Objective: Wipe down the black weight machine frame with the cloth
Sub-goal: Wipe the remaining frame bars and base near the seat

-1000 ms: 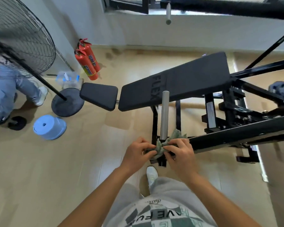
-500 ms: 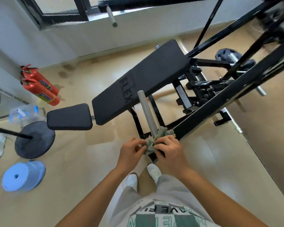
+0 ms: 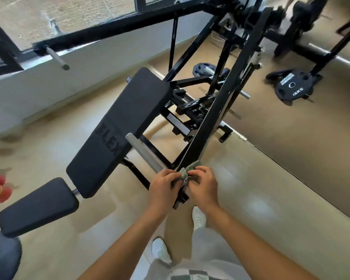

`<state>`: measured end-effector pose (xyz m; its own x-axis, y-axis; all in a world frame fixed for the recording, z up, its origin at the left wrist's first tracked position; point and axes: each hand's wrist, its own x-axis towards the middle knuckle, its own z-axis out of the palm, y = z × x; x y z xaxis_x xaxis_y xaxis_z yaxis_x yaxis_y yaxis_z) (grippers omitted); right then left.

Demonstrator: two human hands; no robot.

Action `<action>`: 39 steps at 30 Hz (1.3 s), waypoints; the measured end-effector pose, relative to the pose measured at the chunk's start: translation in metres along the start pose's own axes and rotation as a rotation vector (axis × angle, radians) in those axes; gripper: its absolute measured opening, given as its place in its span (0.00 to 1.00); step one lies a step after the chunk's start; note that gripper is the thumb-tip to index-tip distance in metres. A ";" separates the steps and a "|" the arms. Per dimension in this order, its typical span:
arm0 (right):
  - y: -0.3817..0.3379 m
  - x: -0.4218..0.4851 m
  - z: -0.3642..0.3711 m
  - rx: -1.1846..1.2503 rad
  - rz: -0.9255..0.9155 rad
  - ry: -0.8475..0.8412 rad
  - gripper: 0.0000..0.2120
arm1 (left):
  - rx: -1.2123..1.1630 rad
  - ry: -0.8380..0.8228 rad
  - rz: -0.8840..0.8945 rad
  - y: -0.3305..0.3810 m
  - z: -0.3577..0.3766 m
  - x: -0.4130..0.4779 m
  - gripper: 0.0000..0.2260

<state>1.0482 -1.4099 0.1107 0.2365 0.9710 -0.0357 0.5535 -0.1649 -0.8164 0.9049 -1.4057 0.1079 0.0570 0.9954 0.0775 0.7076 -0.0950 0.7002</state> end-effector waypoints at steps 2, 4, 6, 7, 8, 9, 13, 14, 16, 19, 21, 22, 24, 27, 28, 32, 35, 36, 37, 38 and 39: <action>0.001 0.014 -0.004 0.031 0.043 0.031 0.12 | 0.022 -0.024 0.009 0.007 0.003 0.015 0.09; 0.003 0.028 -0.008 0.052 0.083 0.050 0.13 | 0.031 -0.041 0.017 0.015 0.007 0.031 0.09; 0.006 0.043 -0.011 0.090 0.124 0.077 0.13 | 0.037 -0.059 0.031 0.024 0.011 0.050 0.08; 0.009 0.051 -0.014 0.118 0.144 0.085 0.13 | 0.045 -0.069 0.034 0.029 0.015 0.059 0.08; 0.011 0.059 -0.017 0.142 0.157 0.087 0.13 | 0.055 -0.075 0.030 0.035 0.018 0.068 0.08; 0.013 0.068 -0.020 0.154 0.165 0.089 0.13 | 0.064 -0.077 0.024 0.040 0.021 0.077 0.08; 0.022 0.108 -0.033 0.183 0.173 0.096 0.14 | 0.103 -0.060 -0.005 0.061 0.036 0.114 0.08; 0.024 0.118 -0.036 0.195 0.170 0.093 0.13 | 0.115 -0.052 -0.011 0.067 0.041 0.123 0.08; 0.028 0.137 -0.044 0.232 0.169 0.080 0.13 | 0.127 -0.024 -0.018 0.077 0.050 0.140 0.08; 0.038 0.168 -0.058 0.270 0.168 0.055 0.11 | 0.121 0.007 -0.032 0.093 0.068 0.168 0.07; 0.045 0.194 -0.067 0.278 0.187 0.030 0.11 | 0.119 0.015 -0.043 0.105 0.081 0.188 0.06; 0.048 0.207 -0.073 0.283 0.192 0.013 0.11 | 0.125 0.015 -0.048 0.111 0.087 0.197 0.05; 0.053 0.233 -0.085 0.294 0.195 -0.035 0.12 | 0.142 0.008 -0.053 0.124 0.097 0.215 0.05; 0.059 0.267 -0.099 0.339 0.201 -0.064 0.12 | 0.155 0.021 -0.058 0.140 0.107 0.242 0.05; 0.060 0.276 -0.103 0.353 0.193 -0.064 0.11 | 0.154 0.028 -0.061 0.143 0.110 0.249 0.05; 0.068 0.307 -0.114 0.409 0.186 -0.029 0.12 | 0.117 0.052 -0.082 0.154 0.120 0.273 0.06; 0.073 0.331 -0.122 0.406 0.170 0.013 0.12 | 0.087 0.063 -0.075 0.161 0.128 0.295 0.07; 0.075 0.340 -0.124 0.401 0.158 0.019 0.12 | 0.076 0.070 -0.077 0.163 0.132 0.305 0.06; 0.076 0.348 -0.126 0.388 0.147 0.025 0.12 | 0.073 0.081 -0.076 0.165 0.135 0.315 0.06; 0.077 0.357 -0.127 0.380 0.143 0.034 0.12 | 0.071 0.091 -0.073 0.168 0.140 0.325 0.06; 0.078 0.367 -0.129 0.371 0.140 0.047 0.12 | 0.068 0.097 -0.067 0.171 0.145 0.337 0.06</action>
<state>1.2809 -1.0887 0.1077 0.3298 0.9333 -0.1418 0.1891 -0.2124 -0.9587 1.1472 -1.0847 0.1508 -0.0580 0.9930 0.1030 0.7540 -0.0241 0.6564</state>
